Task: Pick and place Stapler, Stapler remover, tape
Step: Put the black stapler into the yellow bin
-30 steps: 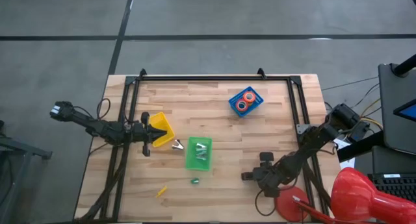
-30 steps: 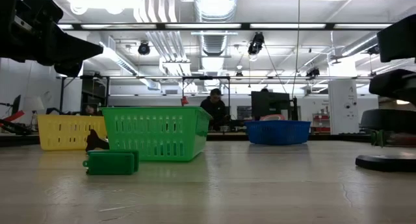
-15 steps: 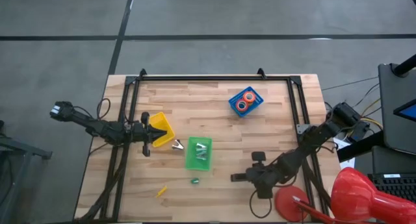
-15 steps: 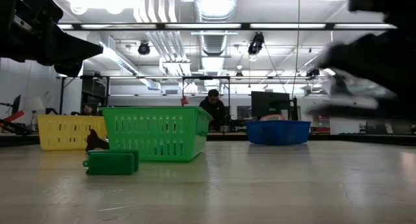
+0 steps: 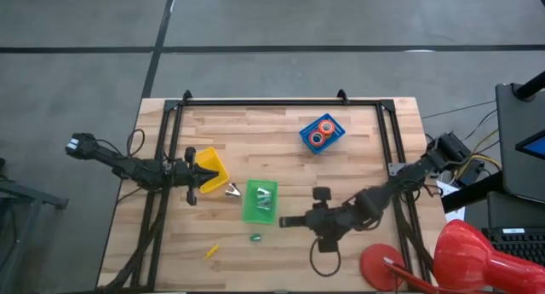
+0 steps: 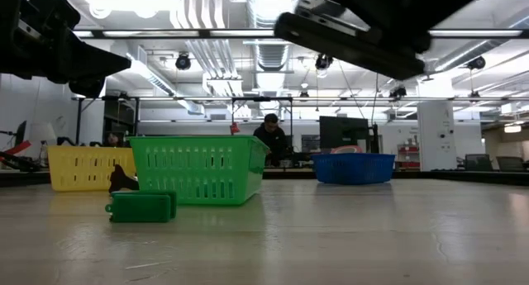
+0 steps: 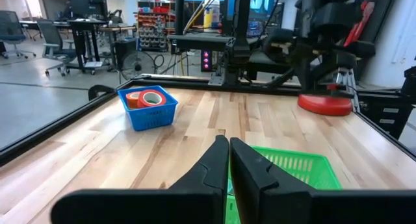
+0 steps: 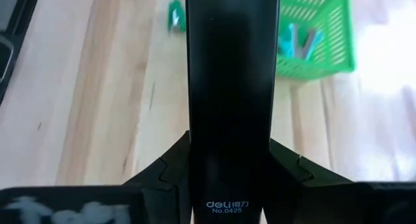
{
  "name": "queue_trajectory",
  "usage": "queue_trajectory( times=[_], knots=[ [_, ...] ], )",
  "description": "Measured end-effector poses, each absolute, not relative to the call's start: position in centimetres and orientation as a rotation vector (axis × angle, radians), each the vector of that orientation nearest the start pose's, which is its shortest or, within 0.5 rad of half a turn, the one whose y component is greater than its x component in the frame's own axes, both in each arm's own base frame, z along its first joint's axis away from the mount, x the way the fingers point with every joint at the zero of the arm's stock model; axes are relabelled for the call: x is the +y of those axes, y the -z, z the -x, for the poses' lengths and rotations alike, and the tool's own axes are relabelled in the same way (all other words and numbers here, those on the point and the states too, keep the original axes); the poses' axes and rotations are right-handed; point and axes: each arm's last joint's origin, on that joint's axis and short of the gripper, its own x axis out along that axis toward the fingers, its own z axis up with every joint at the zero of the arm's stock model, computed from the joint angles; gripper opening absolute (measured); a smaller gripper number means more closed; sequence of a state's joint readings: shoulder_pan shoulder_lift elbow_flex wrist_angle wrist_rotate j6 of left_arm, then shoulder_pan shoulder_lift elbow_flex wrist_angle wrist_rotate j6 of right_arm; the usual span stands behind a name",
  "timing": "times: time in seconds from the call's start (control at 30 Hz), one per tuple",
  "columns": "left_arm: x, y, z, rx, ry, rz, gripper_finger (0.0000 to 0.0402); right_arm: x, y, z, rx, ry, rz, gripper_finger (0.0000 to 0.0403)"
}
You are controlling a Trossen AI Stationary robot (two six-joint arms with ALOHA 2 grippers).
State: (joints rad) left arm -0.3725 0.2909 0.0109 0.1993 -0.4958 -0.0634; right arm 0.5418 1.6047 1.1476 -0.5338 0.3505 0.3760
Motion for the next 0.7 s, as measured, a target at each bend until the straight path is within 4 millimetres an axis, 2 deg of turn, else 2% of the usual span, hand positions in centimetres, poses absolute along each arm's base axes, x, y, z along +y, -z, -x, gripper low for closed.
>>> queue_trajectory(
  times=[0.5,0.7],
  knots=[
    [-2.8,-16.4,-11.0,0.044,-0.125,0.044,0.0021,10.8,-24.9,-32.8,0.707,0.069,0.028,0.0119],
    [-2.8,-17.7,-10.9,-0.090,-0.112,0.251,0.0019,9.1,-25.1,-33.5,0.681,0.087,0.003,0.0122]
  ],
)
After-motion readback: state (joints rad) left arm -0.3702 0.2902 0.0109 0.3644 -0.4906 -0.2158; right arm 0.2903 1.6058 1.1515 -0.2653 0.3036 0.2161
